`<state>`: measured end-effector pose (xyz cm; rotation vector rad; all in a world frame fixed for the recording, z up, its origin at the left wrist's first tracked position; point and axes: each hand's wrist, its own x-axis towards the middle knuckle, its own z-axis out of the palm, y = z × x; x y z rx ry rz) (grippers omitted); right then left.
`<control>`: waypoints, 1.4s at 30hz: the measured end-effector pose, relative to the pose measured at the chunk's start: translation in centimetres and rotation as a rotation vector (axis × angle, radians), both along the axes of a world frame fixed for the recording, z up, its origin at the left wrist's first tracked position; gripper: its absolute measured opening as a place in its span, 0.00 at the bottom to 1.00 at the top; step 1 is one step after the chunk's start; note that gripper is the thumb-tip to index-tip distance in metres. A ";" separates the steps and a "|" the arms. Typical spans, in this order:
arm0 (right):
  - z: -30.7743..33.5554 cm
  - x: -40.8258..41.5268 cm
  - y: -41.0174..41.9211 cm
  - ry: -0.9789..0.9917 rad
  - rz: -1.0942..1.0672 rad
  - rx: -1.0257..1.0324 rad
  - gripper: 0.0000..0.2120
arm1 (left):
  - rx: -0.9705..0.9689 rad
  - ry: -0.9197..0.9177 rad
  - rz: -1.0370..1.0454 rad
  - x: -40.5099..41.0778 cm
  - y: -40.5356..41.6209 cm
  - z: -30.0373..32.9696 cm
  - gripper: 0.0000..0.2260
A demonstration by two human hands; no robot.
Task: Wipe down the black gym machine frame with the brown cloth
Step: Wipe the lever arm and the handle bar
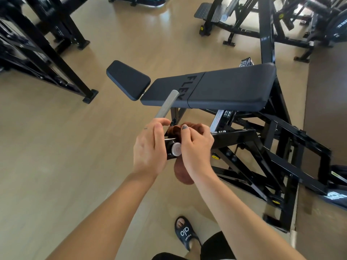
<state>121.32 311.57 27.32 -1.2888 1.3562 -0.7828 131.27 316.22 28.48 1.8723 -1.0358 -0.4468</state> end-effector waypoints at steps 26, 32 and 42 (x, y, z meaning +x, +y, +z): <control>-12.7 -11.4 -16.6 0.232 -0.275 0.310 0.12 | 0.900 -0.822 -0.484 -7.0 -13.6 -3.9 0.32; -15.6 -15.2 -21.5 0.281 -0.275 0.382 0.18 | 0.903 -0.890 -0.495 -7.3 -13.9 -3.7 0.28; -14.3 -12.6 -19.4 0.279 -0.347 0.407 0.05 | 0.911 -0.903 -0.483 -8.0 -14.1 -3.1 0.23</control>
